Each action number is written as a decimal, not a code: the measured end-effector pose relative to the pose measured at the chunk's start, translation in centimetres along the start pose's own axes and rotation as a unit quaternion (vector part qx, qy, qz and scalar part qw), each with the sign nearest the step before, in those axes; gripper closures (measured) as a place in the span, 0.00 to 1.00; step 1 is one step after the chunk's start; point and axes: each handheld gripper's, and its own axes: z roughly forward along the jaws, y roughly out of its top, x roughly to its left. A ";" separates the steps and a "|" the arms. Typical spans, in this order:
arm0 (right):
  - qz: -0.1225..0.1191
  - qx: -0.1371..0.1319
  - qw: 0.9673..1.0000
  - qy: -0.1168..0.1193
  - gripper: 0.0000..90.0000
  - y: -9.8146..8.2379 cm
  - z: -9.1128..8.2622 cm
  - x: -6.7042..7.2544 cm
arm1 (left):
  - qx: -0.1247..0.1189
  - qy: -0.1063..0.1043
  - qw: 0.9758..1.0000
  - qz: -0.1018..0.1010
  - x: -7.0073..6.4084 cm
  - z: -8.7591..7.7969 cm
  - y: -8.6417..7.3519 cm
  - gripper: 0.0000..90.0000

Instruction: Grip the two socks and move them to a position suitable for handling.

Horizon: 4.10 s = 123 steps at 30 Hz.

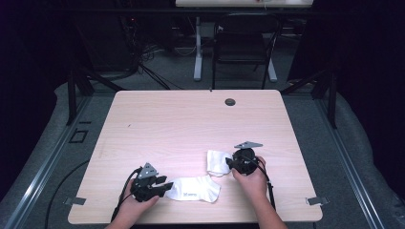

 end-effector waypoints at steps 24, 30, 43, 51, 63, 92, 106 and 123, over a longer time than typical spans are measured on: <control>-0.033 -0.020 0.999 0.018 0.95 2.0 -2.5 2.2 | -0.004 0.004 1.000 -0.001 0.2 -0.2 0.1 0.66; -0.050 -0.016 0.998 0.033 0.95 3.7 -2.1 4.4 | -0.006 0.005 1.000 -0.005 0.4 -0.3 0.2 0.66; -0.074 -0.006 0.996 0.051 0.94 6.4 -1.8 7.9 | -0.012 0.005 1.000 -0.009 0.8 -0.5 0.4 0.65; -0.087 0.023 0.994 0.069 0.93 5.9 1.1 9.9 | -0.011 0.009 1.000 -0.015 1.3 -0.2 0.4 0.65; -0.067 0.009 0.993 0.099 0.79 4.8 1.9 10.7 | -0.024 -0.001 1.000 0.013 0.0 0.6 1.7 0.62; -0.022 -0.041 0.997 0.055 0.86 1.2 -2.9 3.2 | 0.006 0.049 0.997 0.054 -5.3 8.4 7.1 0.72; -0.054 -0.013 0.995 0.079 0.93 0.8 -0.9 5.4 | -0.026 0.026 0.999 0.039 -4.3 6.1 7.4 0.97; -0.092 0.031 0.992 0.085 0.96 1.2 3.3 8.7 | -0.086 0.006 0.996 0.003 -2.0 2.8 7.4 0.97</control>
